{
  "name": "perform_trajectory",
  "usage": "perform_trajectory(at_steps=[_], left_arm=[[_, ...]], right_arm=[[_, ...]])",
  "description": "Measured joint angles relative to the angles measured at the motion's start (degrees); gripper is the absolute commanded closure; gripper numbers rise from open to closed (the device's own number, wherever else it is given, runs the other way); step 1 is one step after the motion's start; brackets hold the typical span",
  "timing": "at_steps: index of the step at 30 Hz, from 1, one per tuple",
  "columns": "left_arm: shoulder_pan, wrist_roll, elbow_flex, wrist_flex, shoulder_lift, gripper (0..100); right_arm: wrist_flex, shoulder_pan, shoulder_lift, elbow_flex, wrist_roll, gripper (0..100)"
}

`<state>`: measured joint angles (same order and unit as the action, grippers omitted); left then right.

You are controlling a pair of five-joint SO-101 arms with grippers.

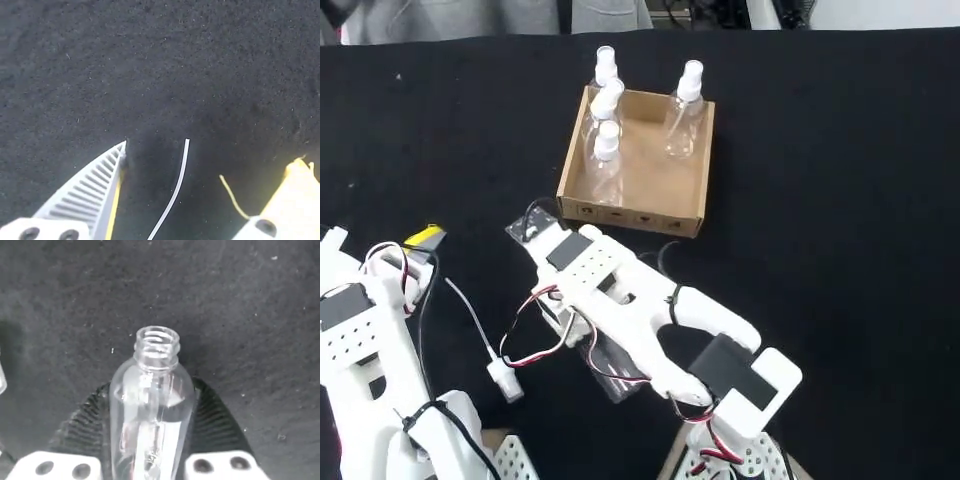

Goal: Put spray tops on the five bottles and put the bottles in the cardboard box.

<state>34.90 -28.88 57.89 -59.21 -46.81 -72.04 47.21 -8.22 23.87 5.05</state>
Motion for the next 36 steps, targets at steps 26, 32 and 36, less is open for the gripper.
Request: perform_trajectory(at_steps=[26, 32, 36], left_arm=[[0.00, 4.48, 0.00, 0.00, 0.00, 56], [-3.16, 8.88, 0.00, -2.29, 0.00, 56], [-3.25, 10.90, 0.00, -3.16, 0.00, 56]], right_arm=[[-9.76, 0.00, 0.00, -13.89, -2.37, 97.5], [-10.11, 0.00, 0.00, -13.89, -2.46, 97.3], [-10.11, -0.97, 4.31, -13.89, -2.46, 97.5]])
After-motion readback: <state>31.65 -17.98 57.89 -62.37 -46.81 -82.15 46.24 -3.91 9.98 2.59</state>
